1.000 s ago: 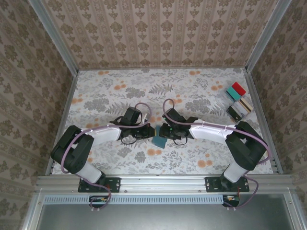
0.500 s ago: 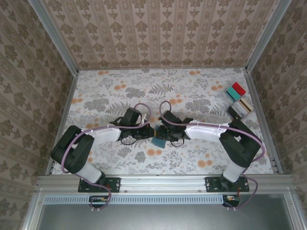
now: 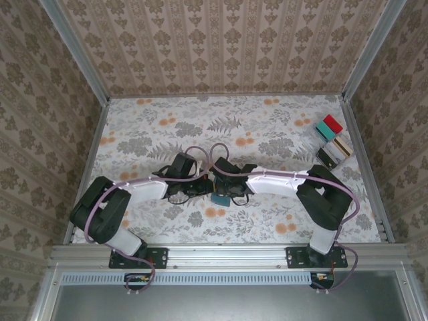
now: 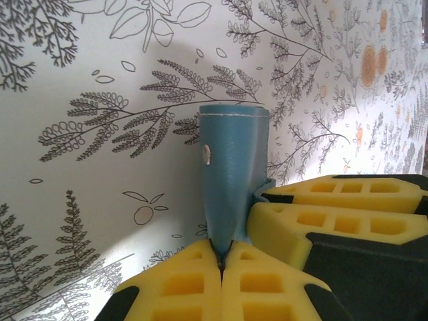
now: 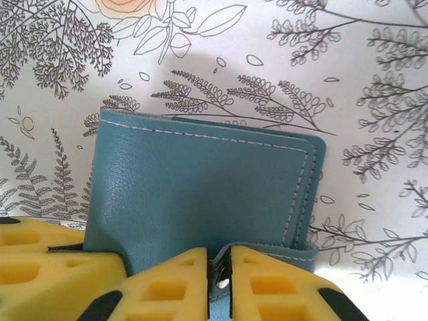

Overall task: Put the credit cards into the card holder
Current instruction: Open the button on the card holder.

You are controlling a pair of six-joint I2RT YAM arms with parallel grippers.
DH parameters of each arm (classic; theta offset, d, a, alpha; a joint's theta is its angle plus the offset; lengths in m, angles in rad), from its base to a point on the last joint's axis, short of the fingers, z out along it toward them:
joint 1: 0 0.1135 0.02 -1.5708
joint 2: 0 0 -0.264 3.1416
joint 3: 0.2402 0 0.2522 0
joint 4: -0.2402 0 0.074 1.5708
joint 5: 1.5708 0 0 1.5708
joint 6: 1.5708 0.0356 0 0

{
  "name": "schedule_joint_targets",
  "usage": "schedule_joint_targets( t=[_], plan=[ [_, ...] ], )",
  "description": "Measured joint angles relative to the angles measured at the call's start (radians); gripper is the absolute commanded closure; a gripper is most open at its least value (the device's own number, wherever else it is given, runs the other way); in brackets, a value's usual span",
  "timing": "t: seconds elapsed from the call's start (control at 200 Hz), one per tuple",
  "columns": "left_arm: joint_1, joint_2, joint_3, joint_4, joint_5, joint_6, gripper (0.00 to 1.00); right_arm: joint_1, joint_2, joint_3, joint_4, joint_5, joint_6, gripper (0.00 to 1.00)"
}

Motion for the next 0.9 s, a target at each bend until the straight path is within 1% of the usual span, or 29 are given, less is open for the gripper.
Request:
schedule_joint_targets(
  t=[0.185, 0.35, 0.5, 0.74, 0.9],
  plan=[
    [0.000, -0.029, -0.016, 0.007, 0.000, -0.006, 0.98, -0.010, -0.045, -0.040, -0.070, 0.062, -0.001, 0.88],
    [0.000, -0.035, -0.024, 0.007, 0.000, -0.011, 0.98, -0.029, -0.058, -0.068, -0.104, 0.089, -0.001, 0.82],
    [0.001, -0.035, -0.024, 0.007, 0.000, -0.014, 0.97, -0.031, -0.060, -0.082, -0.134, 0.095, -0.002, 0.77],
    [0.001, -0.035, -0.024, 0.007, 0.000, -0.014, 0.94, -0.031, -0.059, -0.082, -0.153, 0.105, -0.002, 0.76],
    [0.000, -0.035, -0.037, 0.007, 0.001, -0.014, 0.91, -0.031, -0.033, -0.078, -0.177, 0.120, -0.012, 0.75]
  ],
)
